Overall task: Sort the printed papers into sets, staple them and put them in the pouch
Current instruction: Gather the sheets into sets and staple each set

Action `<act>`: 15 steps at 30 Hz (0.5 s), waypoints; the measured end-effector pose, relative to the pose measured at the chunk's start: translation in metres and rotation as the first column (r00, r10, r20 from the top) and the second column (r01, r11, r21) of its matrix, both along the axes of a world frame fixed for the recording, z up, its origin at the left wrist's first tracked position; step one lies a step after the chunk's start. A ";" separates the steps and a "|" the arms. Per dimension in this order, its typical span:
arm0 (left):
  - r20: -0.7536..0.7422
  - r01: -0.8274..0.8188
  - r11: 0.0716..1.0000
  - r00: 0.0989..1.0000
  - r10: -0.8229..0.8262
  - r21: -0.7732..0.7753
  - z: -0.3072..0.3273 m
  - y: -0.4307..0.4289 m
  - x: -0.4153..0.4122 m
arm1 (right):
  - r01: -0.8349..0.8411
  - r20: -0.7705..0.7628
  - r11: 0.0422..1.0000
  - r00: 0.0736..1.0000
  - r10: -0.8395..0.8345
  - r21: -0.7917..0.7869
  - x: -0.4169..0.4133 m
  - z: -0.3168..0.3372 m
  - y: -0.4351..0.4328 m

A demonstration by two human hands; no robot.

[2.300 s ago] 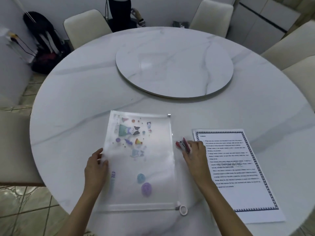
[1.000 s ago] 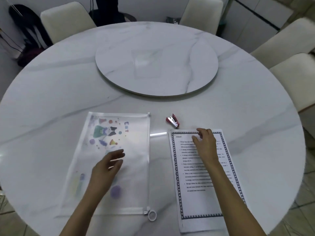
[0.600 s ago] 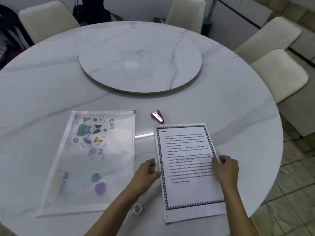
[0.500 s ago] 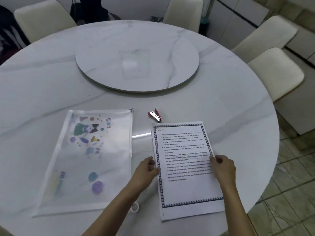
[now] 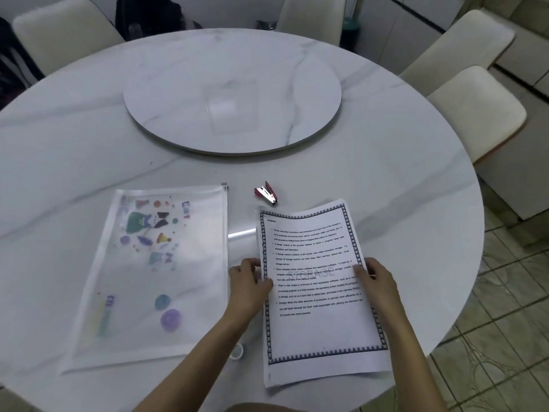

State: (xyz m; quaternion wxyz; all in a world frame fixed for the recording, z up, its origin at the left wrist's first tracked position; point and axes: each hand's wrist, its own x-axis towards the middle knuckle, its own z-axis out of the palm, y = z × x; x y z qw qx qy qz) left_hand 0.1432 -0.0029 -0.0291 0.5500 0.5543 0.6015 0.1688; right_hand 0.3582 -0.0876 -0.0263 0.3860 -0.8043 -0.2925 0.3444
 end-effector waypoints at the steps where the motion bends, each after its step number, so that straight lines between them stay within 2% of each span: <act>1: 0.023 -0.007 1.000 1.000 0.007 0.004 -0.001 -0.001 -0.001 | -0.013 -0.033 0.999 0.999 0.014 0.035 -0.002 0.001 -0.003; 3: 0.063 -0.034 0.999 0.997 0.033 0.016 -0.001 -0.003 -0.003 | -0.040 -0.087 0.994 0.995 0.049 0.105 -0.008 0.004 -0.009; 7: 0.185 -0.104 0.993 0.976 0.114 -0.063 0.002 -0.006 -0.009 | -0.012 -0.139 0.973 0.989 0.045 0.231 -0.011 0.006 -0.015; 10: 0.245 -0.094 0.995 0.964 0.099 -0.035 0.006 -0.009 -0.013 | 0.022 -0.264 0.957 0.963 0.058 0.290 -0.010 0.010 -0.018; 15: 0.309 -0.031 0.995 0.951 0.000 0.096 0.011 -0.006 -0.016 | 0.080 -0.601 0.959 0.792 0.104 0.272 -0.009 0.013 -0.021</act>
